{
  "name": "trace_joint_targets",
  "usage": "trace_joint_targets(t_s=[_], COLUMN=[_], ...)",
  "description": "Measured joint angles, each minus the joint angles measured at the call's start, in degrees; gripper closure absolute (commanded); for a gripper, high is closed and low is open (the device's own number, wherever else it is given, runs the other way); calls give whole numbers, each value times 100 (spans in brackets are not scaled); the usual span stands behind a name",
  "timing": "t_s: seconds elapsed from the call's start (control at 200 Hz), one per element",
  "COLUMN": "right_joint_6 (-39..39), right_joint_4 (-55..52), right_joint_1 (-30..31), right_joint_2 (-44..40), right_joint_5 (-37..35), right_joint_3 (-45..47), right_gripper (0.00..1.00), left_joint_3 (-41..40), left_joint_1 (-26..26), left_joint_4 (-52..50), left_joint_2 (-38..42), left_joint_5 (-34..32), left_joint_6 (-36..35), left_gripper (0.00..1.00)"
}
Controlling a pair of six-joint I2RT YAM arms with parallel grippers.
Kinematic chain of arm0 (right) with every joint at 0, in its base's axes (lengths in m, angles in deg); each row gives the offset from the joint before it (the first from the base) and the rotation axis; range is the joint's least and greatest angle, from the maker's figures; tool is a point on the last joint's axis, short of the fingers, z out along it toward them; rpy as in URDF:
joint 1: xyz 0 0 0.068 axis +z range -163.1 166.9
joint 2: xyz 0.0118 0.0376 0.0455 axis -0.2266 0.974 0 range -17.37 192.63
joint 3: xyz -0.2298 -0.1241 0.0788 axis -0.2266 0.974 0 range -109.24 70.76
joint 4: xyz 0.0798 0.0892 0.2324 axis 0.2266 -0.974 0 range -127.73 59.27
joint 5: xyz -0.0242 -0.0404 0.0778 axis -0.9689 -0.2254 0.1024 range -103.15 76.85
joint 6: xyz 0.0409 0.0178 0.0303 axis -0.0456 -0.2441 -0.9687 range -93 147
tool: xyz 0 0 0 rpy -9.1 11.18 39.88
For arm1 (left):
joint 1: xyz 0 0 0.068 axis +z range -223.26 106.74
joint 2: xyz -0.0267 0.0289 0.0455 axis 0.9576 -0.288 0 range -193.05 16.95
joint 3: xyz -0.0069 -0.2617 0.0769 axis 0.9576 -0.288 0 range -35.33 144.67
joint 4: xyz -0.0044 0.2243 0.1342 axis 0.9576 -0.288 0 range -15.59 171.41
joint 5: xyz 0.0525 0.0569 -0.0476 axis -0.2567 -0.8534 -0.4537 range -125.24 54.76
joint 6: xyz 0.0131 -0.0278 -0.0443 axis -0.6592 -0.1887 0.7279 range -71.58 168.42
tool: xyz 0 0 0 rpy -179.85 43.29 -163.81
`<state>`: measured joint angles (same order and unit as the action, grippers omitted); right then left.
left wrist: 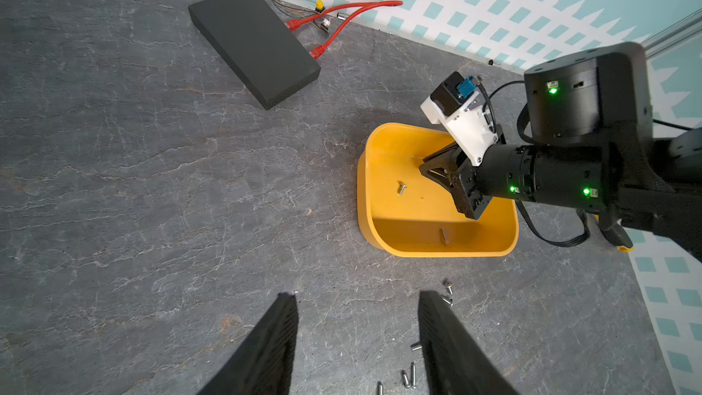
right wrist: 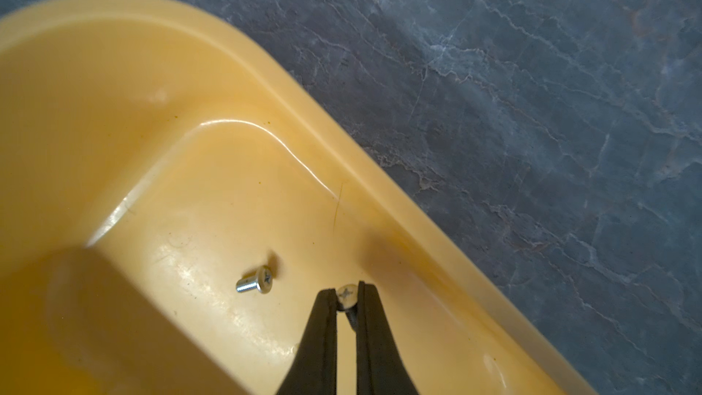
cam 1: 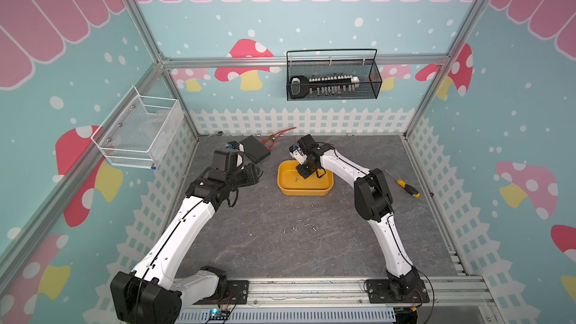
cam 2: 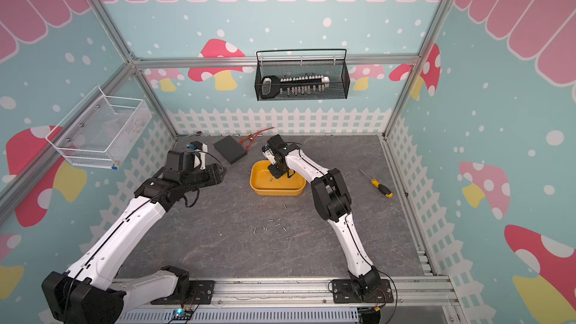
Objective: Put the screws on the desktop into the storage box
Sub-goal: Place the screw in the storage box.
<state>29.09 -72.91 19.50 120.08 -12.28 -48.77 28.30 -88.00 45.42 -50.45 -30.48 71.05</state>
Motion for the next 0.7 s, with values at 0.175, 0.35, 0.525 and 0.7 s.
trace_joint_targets(t_s=[0.175,0.35,0.525,0.7], right_joint_6=[0,2,0,-2], right_joint_4=[-20,-44,-76,-96], right_joint_1=[2,2,2,2], right_joint_2=[83,175,201,201], right_joint_5=[-4,-11,-26,-96], right_joint_3=[-24,-24,-24,-28], right_gripper=[95,95,93,85], left_joint_3=[-2,-24,-42,-42], left_joint_1=[0,0,0,0], left_joint_4=[28,35,35,35], left_joint_2=[-4,-4,-7,-7], left_joint_5=[0,0,0,0], left_joint_6=[-35,-35,-35,-35], left_gripper=[45,45,45,45])
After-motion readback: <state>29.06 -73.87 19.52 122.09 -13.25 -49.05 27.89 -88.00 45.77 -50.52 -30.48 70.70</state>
